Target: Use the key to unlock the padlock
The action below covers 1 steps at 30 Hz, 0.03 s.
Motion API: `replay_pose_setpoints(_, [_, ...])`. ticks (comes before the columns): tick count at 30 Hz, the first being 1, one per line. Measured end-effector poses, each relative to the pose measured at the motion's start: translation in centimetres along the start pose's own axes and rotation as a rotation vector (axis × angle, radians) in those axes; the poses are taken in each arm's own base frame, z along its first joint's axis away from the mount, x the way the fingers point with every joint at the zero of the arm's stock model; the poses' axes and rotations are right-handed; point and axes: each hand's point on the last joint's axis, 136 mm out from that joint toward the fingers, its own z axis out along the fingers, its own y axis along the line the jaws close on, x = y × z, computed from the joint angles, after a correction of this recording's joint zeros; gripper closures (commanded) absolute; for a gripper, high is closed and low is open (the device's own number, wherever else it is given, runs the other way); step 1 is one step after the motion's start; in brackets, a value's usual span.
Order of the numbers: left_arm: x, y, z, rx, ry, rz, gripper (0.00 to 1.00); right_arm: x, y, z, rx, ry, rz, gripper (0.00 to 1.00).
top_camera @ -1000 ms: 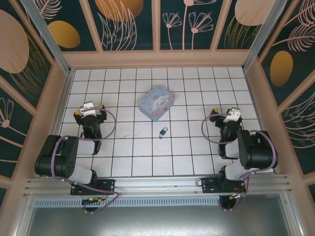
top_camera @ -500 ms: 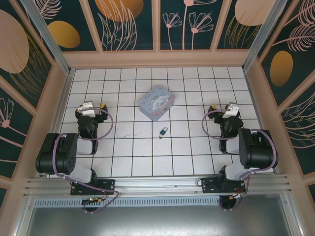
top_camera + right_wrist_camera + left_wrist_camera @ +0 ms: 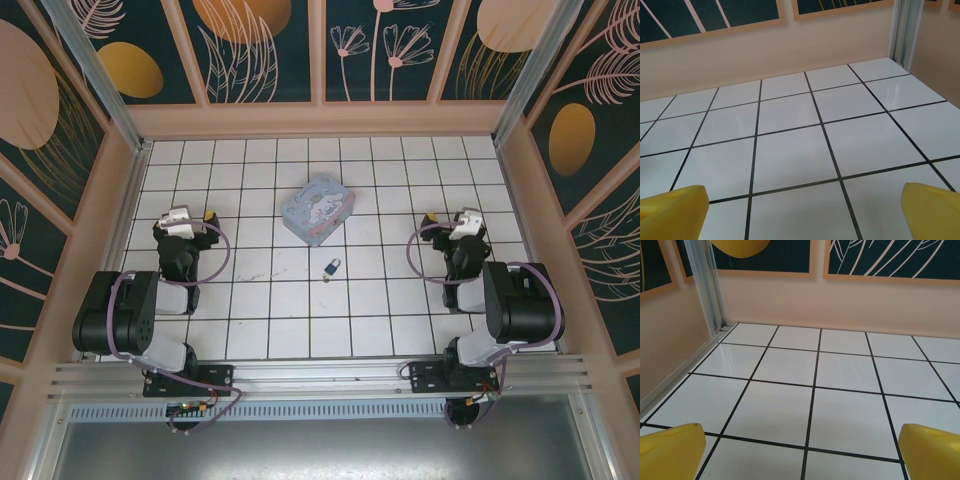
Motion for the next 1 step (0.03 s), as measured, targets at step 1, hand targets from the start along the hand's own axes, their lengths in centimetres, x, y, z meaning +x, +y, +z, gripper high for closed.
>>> replay_pose_setpoints(1, [0.0,0.0,0.0,0.0,0.0,0.0,0.01,0.02,0.01,0.02,0.0,0.001,-0.002,0.01])
